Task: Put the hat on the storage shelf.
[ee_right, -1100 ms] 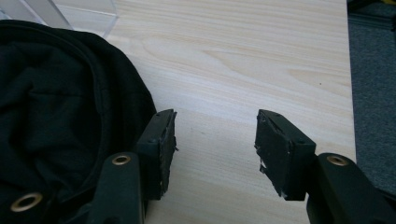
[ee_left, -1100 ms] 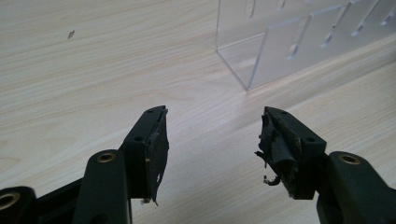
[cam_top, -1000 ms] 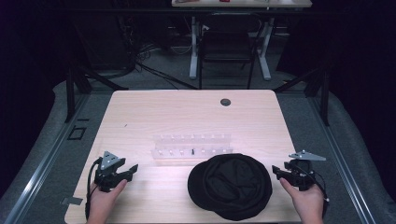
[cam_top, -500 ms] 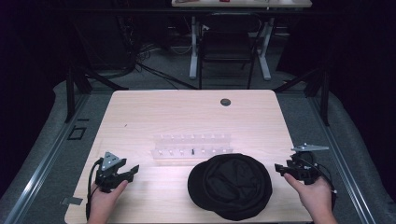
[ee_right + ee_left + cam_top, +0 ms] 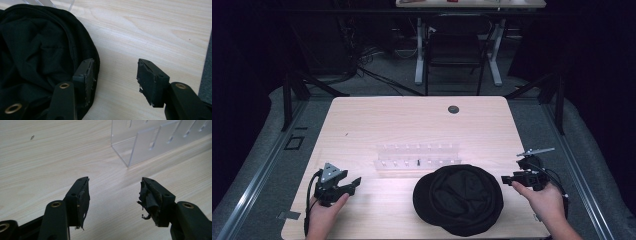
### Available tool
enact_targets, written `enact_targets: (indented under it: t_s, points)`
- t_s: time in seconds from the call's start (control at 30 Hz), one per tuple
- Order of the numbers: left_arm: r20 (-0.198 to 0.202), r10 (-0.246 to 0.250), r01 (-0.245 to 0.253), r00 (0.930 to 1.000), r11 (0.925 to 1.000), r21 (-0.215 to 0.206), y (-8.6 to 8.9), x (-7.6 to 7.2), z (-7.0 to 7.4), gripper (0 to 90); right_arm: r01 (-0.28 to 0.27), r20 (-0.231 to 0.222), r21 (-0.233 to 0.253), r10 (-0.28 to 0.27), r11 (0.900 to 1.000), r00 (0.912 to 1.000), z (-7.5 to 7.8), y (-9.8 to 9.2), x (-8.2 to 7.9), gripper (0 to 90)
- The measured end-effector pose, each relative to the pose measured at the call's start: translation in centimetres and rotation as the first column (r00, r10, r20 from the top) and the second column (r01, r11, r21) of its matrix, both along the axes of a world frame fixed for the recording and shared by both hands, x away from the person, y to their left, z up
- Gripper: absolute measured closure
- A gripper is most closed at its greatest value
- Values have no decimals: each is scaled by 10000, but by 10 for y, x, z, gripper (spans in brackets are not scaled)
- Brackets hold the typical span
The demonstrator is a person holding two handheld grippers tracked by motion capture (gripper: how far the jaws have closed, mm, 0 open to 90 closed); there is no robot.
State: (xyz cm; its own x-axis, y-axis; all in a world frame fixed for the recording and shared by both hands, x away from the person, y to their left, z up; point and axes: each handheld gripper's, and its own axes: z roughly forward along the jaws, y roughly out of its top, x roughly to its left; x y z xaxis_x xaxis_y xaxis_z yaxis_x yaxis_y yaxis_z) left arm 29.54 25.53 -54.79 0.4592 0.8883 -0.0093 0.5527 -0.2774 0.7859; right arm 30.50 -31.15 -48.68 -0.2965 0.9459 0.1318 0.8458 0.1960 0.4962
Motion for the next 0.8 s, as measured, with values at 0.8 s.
enact_targets:
  t_s: [0.8]
  points:
    - [-78, -58, 58, 10000, 10000, 45, -3, 1, -2, 402, -363, -1675, 248, 400, 9990, 9851, -6, 11, 5, 601]
